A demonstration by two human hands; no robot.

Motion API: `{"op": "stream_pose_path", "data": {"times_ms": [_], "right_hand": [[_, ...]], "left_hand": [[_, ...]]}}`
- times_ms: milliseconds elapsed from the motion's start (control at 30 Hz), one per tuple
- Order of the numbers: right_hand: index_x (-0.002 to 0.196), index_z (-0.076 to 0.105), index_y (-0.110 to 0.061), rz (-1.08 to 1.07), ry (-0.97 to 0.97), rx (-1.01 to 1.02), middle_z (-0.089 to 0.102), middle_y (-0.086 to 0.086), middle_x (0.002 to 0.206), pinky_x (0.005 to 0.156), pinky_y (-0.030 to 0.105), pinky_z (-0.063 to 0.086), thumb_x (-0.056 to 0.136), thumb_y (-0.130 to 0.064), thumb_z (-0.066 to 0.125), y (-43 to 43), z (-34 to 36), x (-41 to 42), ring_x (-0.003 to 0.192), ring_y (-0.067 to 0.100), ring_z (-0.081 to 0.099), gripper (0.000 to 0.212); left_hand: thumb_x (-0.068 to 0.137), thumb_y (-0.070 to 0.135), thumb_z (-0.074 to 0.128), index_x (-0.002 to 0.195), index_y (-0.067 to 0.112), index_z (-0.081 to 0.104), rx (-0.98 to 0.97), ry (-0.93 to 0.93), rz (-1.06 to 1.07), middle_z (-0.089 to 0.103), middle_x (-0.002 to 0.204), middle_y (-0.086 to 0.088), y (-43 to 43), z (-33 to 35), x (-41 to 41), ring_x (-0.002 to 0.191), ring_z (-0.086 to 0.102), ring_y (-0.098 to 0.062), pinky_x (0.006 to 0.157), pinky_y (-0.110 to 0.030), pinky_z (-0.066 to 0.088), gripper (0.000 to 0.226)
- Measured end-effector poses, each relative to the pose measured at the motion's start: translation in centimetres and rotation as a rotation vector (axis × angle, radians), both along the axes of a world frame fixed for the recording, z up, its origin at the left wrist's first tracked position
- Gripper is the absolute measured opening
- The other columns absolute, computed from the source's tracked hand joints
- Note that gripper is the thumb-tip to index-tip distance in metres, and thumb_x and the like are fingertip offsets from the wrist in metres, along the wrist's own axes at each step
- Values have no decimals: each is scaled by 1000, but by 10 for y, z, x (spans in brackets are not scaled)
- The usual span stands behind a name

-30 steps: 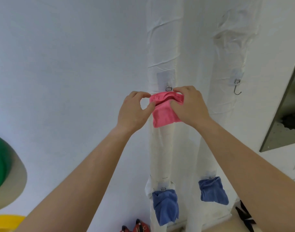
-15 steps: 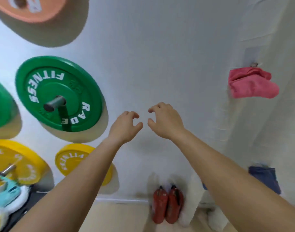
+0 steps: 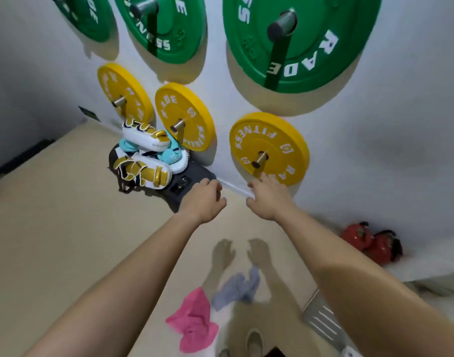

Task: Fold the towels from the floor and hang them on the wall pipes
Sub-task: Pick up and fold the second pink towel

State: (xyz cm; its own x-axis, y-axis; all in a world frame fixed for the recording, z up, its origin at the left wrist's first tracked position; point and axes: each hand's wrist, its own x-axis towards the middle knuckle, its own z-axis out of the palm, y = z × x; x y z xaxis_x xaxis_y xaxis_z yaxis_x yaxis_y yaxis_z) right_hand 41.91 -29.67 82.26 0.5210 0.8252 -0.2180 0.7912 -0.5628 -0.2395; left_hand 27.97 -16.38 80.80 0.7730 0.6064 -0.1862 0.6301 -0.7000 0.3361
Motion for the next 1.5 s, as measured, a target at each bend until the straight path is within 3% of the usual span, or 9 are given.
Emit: {"op": "stream_pose_path", "data": {"times_ms": [533, 700, 767, 900, 1067, 1167, 1233, 1333, 1500], "right_hand": [[138, 50, -19, 262, 346, -474, 54, 10, 137, 100, 37, 38, 93, -33, 53, 56, -346, -142, 126, 32, 51, 47], [133, 51, -14, 116, 510, -540, 54, 12, 131, 98, 43, 47, 90, -34, 52, 83, -504, -208, 119, 35, 53, 47], [132, 51, -14, 139, 525, -553, 57, 10, 128, 94, 42, 49, 89, -35, 42, 94, -583, -233, 114, 35, 56, 49], [132, 46, -8, 145, 496, -544, 54, 15, 126, 86, 40, 45, 92, -17, 42, 112, -719, -272, 110, 35, 55, 41], [140, 43, -11, 63, 447, -511, 35, 14, 147, 95, 46, 44, 91, -10, 42, 129, -872, -286, 120, 38, 47, 48], [146, 35, -25, 65, 398, -470, 18, 8, 156, 100, 48, 43, 88, -10, 48, 135, -943, -282, 129, 37, 37, 61], [143, 36, -32, 86, 344, -408, 24, 10, 149, 95, 47, 46, 86, -13, 54, 140, -979, -282, 125, 36, 37, 63], [123, 52, -22, 145, 216, -312, 47, 12, 123, 74, 37, 40, 86, -12, 57, 146, -1007, -287, 106, 35, 49, 39], [103, 64, -17, 70, 451, -338, 58, 10, 106, 73, 34, 44, 86, -7, 52, 147, -975, -289, 95, 34, 60, 22]], "left_hand": [[93, 36, 54, 132, 18, 53, -414, 452, 475, 53, 130, -9, 16, -315, -216, 120, 53, -30, 98, -43, 48, 43], [92, 32, 56, 131, 18, 54, -476, 429, 505, 57, 128, -7, 41, -474, -257, 117, 56, -28, 96, -43, 49, 41], [92, 30, 56, 132, 17, 54, -496, 433, 488, 59, 129, -8, 54, -548, -272, 118, 56, -29, 96, -43, 49, 42], [92, 27, 58, 132, 11, 53, -532, 434, 489, 62, 128, -10, 69, -689, -292, 117, 59, -32, 94, -38, 49, 44], [90, 25, 55, 134, 9, 51, -539, 434, 484, 54, 135, -15, 71, -853, -301, 120, 54, -34, 99, -41, 46, 47], [92, 33, 57, 134, 9, 50, -518, 434, 470, 54, 134, -17, 70, -927, -299, 121, 52, -35, 102, -45, 45, 49], [92, 34, 60, 124, 9, 53, -476, 368, 531, 58, 125, -14, 70, -962, -297, 114, 55, -33, 96, -44, 46, 41], [89, 30, 68, 109, 13, 59, -452, 266, 643, 65, 109, -8, 74, -986, -295, 101, 61, -28, 86, -39, 49, 27], [89, 13, 60, 100, 12, 65, -526, 311, 539, 68, 107, -13, 82, -955, -299, 102, 62, -33, 85, -37, 48, 12]]}}
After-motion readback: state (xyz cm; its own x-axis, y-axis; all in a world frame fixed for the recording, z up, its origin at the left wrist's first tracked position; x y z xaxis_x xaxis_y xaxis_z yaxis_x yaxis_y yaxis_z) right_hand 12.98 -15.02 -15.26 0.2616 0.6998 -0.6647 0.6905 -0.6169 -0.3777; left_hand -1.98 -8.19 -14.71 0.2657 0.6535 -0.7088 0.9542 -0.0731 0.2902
